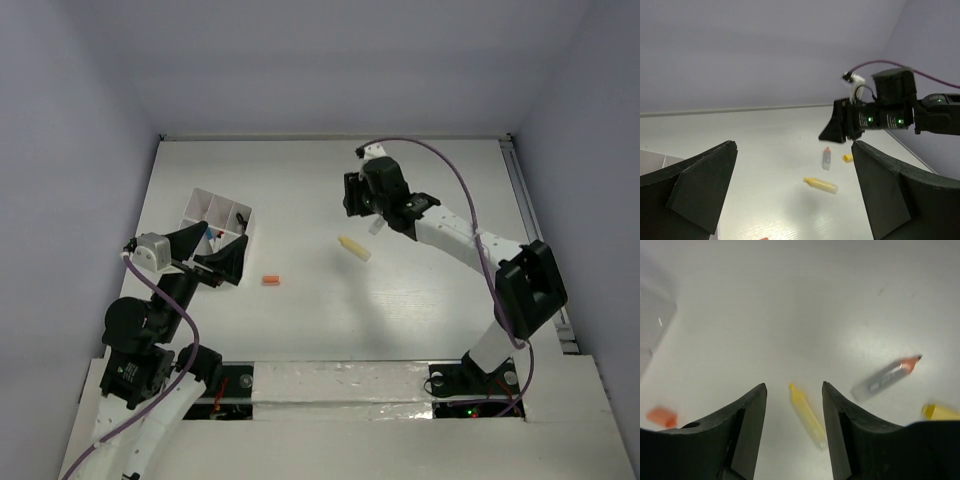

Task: Sort the stationery into containers
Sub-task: Pick up the pen from the center of the board.

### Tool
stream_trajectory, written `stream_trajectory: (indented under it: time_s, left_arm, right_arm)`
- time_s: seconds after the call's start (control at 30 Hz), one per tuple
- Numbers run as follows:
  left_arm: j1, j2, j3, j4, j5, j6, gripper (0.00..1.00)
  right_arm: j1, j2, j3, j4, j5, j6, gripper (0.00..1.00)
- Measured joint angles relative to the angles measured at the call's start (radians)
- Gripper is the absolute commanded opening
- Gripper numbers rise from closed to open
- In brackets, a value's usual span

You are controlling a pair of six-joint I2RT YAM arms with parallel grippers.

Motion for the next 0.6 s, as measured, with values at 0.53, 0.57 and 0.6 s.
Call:
stream_trajectory:
  time_s: [0.53, 0.57, 0.6]
  left_arm:
    - [0.000, 0.061, 0.000, -0.009, 0.024, -0.004, 0.99]
    - [0.000, 0.061, 0.000, -0.009, 0.025, -0.004, 0.99]
    - [0.000, 0.061, 0.000, -0.009, 0.026, -0.004, 0.99]
  right_arm:
    - [-0.013, 0.320, 0.183, -0.410, -0.100, -0.177, 0.63]
    - [-0.014, 0.328, 0.195, -0.418, -0.102, -0.182, 0.63]
    - [-0.014, 0.340, 0.212, -0.430, -0.107, -0.187, 0.63]
